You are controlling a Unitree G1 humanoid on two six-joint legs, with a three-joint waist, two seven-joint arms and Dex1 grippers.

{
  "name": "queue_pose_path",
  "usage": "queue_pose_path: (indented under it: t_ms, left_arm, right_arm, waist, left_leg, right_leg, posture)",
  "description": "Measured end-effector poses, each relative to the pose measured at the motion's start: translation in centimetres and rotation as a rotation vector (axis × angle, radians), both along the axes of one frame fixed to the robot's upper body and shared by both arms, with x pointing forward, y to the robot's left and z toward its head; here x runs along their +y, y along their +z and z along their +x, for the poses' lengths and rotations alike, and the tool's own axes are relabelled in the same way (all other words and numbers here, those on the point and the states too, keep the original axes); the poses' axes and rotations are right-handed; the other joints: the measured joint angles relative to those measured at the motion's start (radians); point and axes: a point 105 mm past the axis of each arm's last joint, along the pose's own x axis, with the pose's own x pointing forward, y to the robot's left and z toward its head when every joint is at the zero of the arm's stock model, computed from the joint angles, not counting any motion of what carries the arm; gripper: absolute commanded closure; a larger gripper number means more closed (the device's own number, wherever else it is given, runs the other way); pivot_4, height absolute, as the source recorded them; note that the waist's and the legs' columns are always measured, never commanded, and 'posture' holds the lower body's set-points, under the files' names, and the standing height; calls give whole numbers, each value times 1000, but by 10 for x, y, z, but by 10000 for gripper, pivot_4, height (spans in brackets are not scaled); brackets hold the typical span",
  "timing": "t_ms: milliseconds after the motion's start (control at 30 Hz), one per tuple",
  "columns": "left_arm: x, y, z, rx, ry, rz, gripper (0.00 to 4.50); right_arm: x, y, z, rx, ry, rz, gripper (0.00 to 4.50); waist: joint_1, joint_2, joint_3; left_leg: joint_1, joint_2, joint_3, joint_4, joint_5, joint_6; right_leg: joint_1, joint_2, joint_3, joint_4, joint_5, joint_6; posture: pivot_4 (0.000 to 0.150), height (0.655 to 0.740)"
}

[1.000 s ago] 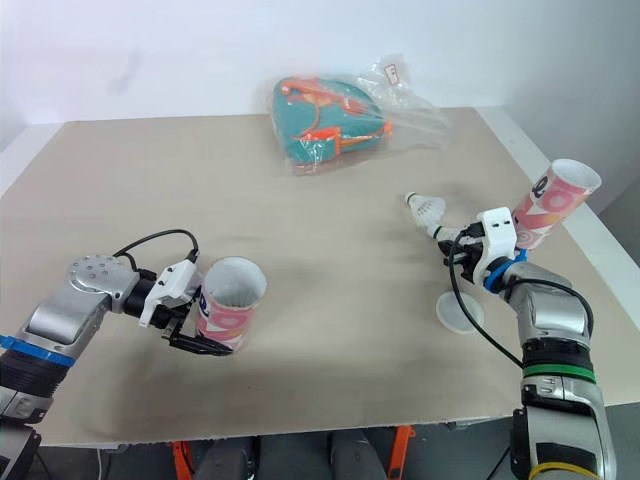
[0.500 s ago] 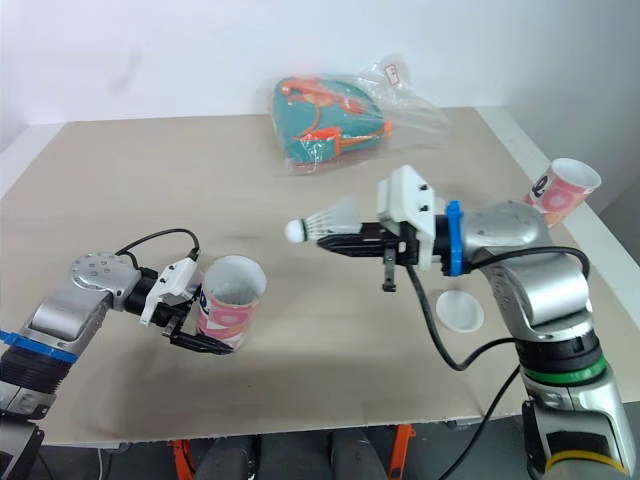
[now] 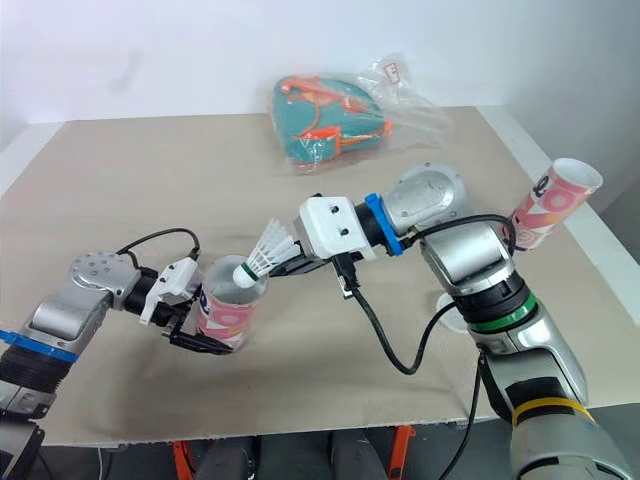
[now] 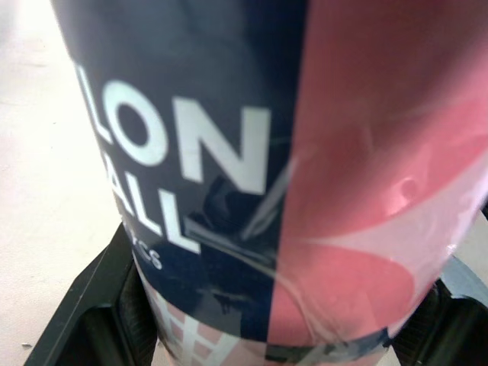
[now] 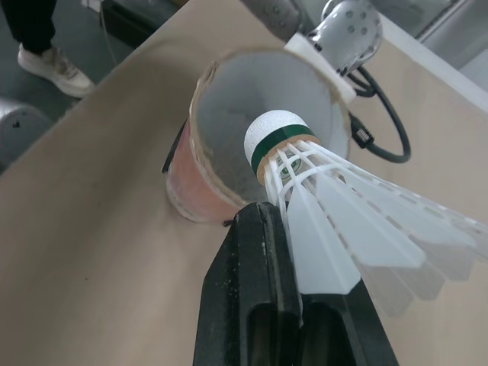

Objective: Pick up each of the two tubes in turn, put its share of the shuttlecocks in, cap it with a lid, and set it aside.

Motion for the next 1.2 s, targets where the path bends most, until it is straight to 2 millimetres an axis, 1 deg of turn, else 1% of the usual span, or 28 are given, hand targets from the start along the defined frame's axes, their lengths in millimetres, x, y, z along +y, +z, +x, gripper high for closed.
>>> queue_pose_path:
  t_ms: [33, 67, 133, 200, 233, 267, 333, 533, 567, 633, 700, 767, 867, 933, 1033, 1067, 1100, 1133, 1200]
  left_arm:
    - [1, 0, 0, -1, 3, 1, 10623]
    - [0, 0, -1, -3, 3, 2, 10623]
    - [0, 0, -1, -2, 8, 1, 10623]
    - [-1, 0, -2, -1, 9, -3, 10623]
    - [-1, 0, -2, 1, 10, -5, 10623]
    - [-1, 0, -2, 2, 10, -6, 10623]
    - [0, 0, -2, 3, 11, -6, 10623]
    - [0, 0, -3, 3, 12, -5, 10623]
    - [0, 0, -3, 1, 10, -5, 10623]
    - [-1, 0, -4, 1, 11, -8, 10623]
    - [0, 0, -5, 3, 14, -11, 10623]
    - [1, 0, -5, 2, 18, -9, 10623]
    - [2, -1, -7, -1, 24, -10, 10623]
    - [3, 0, -7, -2, 30, -8, 10623]
    - [5, 0, -7, -3, 32, 0, 10623]
    - [5, 0, -7, -5, 34, 0, 10623]
    - [5, 0, -6, -6, 34, 1, 10623]
    - [5, 0, -6, -6, 33, 1, 10623]
    - [5, 0, -5, -7, 29, 2, 10623]
  right_arm:
    - [4, 2, 3, -3, 0, 5, 38047]
    - [7, 5, 4, -3, 2, 11, 35667]
    - [11, 10, 4, 4, 13, 20, 25295]
    - [14, 13, 1, 33, 29, 17, 13534]
    - [13, 14, 0, 41, 32, 16, 10150]
    - [12, 14, -1, 59, 34, 16, 4989]
    - [7, 17, -3, 106, 35, 26, 4989]
    - [-12, 43, -1, 157, -8, 135, 4989]
    - [-19, 47, 3, 159, -55, 159, 4989]
    - [-43, 46, 19, 161, -207, 210, 4989]
    - [-76, 31, 42, 179, -419, 265, 4989]
    - [-101, 11, 56, 200, -587, 296, 4989]
    - [-146, -30, 70, 246, -875, 346, 4989]
    - [-167, -49, 75, 260, -1022, 364, 4989]
    - [-187, -57, 89, 218, -1197, 418, 4989]
    - [-193, -59, 96, 199, -1263, 438, 4989]
    - [-196, -60, 101, 190, -1302, 450, 4989]
    - [-201, -62, 111, 178, -1364, 468, 4989]
    - [-204, -62, 118, 170, -1405, 482, 4989]
  waist:
    - [0, 0, 0]
    - [0, 0, 0]
    - [0, 0, 0]
    - [2, 0, 0]
    - [2, 0, 0]
    - [1, 0, 0]
    - [1, 0, 0]
    - [0, 0, 0]
    - [2, 0, 0]
    - [5, -3, -1]
    - [3, -5, -2]
    - [2, -5, -2]
    - [2, -5, -2]
    - [-1, -4, -1]
    - [-8, -3, -1]
    - [-9, -3, -1]
    - [-9, -3, -1]
    - [-10, -3, -1]
    - [-11, -3, -1]
  left_leg:
    - [0, 0, 0, 0, 0, 0]
    - [0, 0, 0, 0, 0, 0]
    - [0, 0, 0, -1, 0, 0]
    - [0, 0, -1, -1, 0, 0]
    - [0, 0, -1, -1, 0, 0]
    - [0, 0, 0, -1, 0, 0]
    - [0, 0, -1, -1, 0, 0]
    - [0, 0, -1, -1, 0, 0]
    - [0, 0, -1, -1, 0, 0]
    - [0, 0, -1, -1, 0, 0]
    - [0, 0, 0, -1, 0, 0]
    - [0, -1, 0, -3, 0, 0]
    - [0, -1, 0, -4, -1, 0]
    - [0, -1, 1, -4, -1, 0]
    - [1, -1, 1, -4, 0, 0]
    - [2, -1, 1, -3, 0, 0]
    - [2, -1, 1, -3, 0, 0]
    - [2, -1, 1, -3, 0, 0]
    - [1, -1, 1, -2, 1, 0]
  right_leg:
    - [0, 0, 0, 0, 0, 0]
    - [0, 0, 0, 0, 0, 0]
    - [0, 0, 0, 0, 0, -1]
    - [0, 0, 0, 0, 0, -2]
    - [0, 0, 0, 0, 0, -3]
    - [0, 0, 0, 0, 0, -3]
    - [0, 0, 0, 0, 0, -3]
    - [0, 0, 0, 0, 0, -3]
    - [0, 0, -1, 0, 0, -3]
    - [0, -1, -1, 0, 0, -3]
    - [0, -1, 0, 0, 0, -3]
    - [0, -1, 0, 0, 0, -4]
    - [-1, 0, 0, 0, -1, -5]
    - [-1, 0, 1, 0, -1, -5]
    - [-1, 0, 1, 0, -1, -2]
    - [0, 0, 1, 0, -1, -1]
    - [0, 0, 2, 0, 0, -1]
    - [0, 0, 2, 0, 0, 0]
    - [0, 0, 2, 0, 1, 0]
  posture:
    - [1500, 7400]
    - [1500, 7400]
    - [1500, 7400]
    - [1500, 7400]
    - [1500, 7400]
    - [1500, 7400]
    - [1500, 7400]
    - [1500, 7400]
    - [1500, 7400]
    - [1500, 7400]
    - [1500, 7400]
    - [1500, 7400]
    - [1500, 7400]
    - [1500, 7400]
    - [1500, 7400]
    - [1500, 7400]
    - [1500, 7400]
    - [1500, 7400]
    - [1500, 7400]
